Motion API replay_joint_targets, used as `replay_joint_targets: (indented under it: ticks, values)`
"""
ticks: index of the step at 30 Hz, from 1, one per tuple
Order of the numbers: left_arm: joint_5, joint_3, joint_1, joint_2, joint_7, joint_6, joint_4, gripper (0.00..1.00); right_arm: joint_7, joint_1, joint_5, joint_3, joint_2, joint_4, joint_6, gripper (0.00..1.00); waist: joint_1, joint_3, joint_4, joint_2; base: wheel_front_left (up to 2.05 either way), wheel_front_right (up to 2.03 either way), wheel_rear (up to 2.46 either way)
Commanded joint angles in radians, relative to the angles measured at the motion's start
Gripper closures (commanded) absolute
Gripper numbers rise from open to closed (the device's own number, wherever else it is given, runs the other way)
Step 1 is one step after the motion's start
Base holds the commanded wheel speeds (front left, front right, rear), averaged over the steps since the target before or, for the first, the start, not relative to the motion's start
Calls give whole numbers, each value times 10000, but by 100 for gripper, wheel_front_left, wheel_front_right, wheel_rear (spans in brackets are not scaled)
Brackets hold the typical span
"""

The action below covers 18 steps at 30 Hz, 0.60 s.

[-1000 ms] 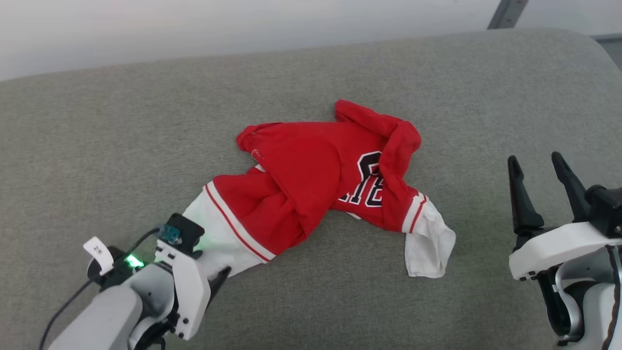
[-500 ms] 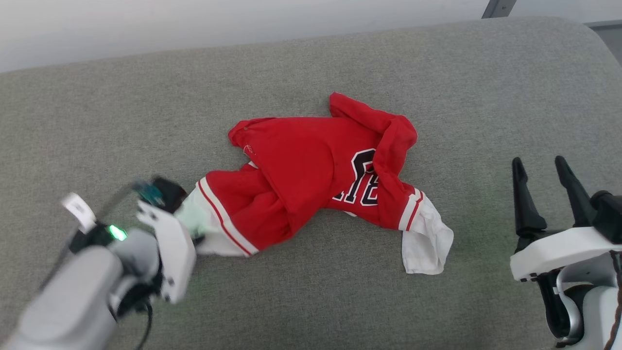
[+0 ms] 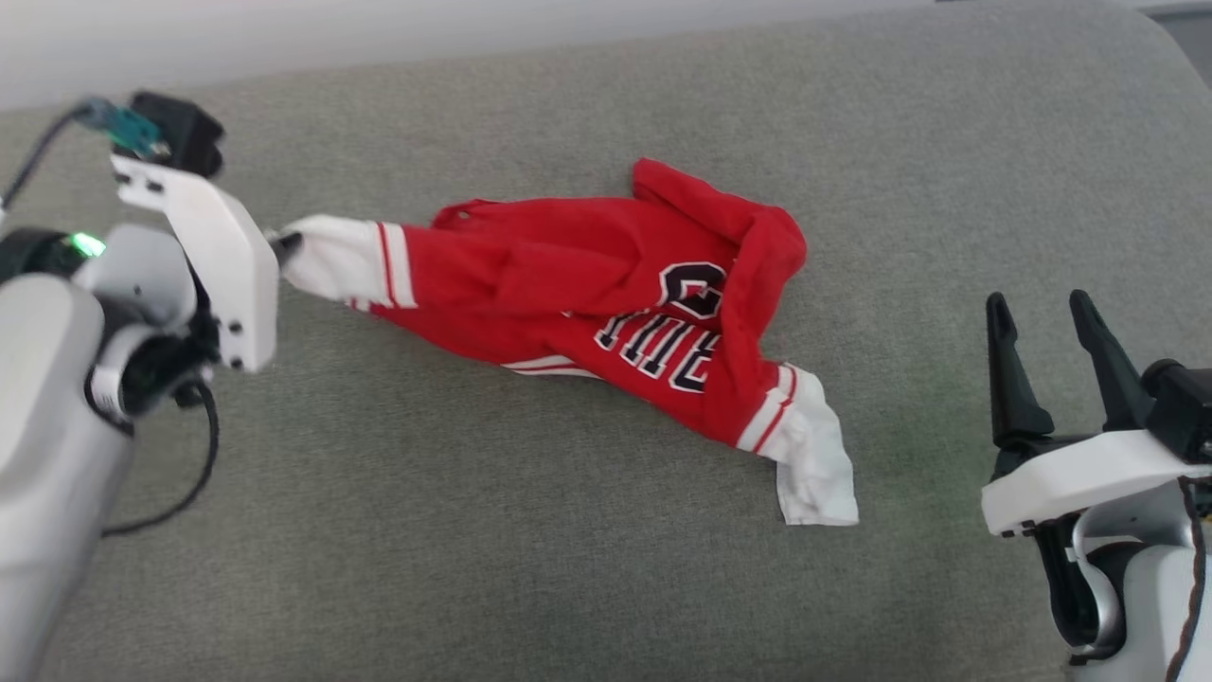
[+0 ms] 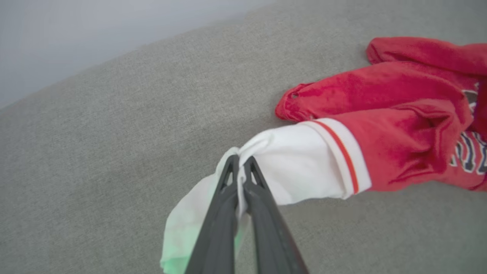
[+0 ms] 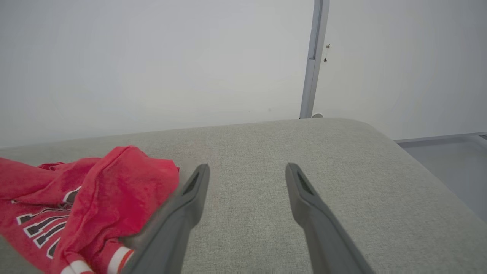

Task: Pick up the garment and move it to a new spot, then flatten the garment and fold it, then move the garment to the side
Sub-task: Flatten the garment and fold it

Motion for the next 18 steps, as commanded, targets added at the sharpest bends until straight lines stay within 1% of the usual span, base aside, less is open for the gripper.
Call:
replay_joint_targets:
  ticks: [1, 4, 11, 13, 14, 15, 16, 17, 18]
  values:
    - [191, 36, -264, -50, 25, 111, 267, 100, -37, -146, 79, 65, 45, 31, 2, 0, 0, 97, -88, 0, 0, 0, 0]
    - [344, -14, -681, -203, -103, 259, 1192, 100, -75, -245, 139, 187, 57, 140, 2, 0, 0, 260, -192, 0, 0, 0, 0]
    - [1104, -405, -1496, -540, -576, 610, 3569, 100, -118, -530, 189, 475, 59, 335, 2, 0, 0, 651, -388, 0, 0, 0, 0]
    - [1160, -477, -1624, -680, -673, 538, 4107, 98, -97, -583, 199, 575, 61, 397, 2, 0, 0, 733, -426, 0, 0, 0, 0]
    - [1128, -494, -1662, -762, -749, 443, 4351, 86, -96, -587, 213, 631, 62, 426, 0, 0, 0, 759, -436, 0, 0, 0, 0]
    - [1090, -489, -1735, -810, -827, 367, 4537, 71, -103, -590, 212, 670, 63, 448, 2, 0, 0, 780, -441, 0, 0, 0, 0]
    - [1034, -452, -1821, -857, -952, 267, 4677, 53, -109, -596, 211, 715, 62, 463, 2, 0, 0, 797, -441, 0, 0, 0, 0]
    - [986, -408, -1902, -905, -1100, 166, 4817, 14, -102, -595, 215, 768, 64, 468, 2, 0, 0, 805, -430, 0, 0, 0, 0]
    - [977, -400, -1952, -919, -1228, 84, 4913, 0, -99, -583, 210, 780, 62, 466, 2, 0, 0, 803, -408, 0, 0, 0, 0]
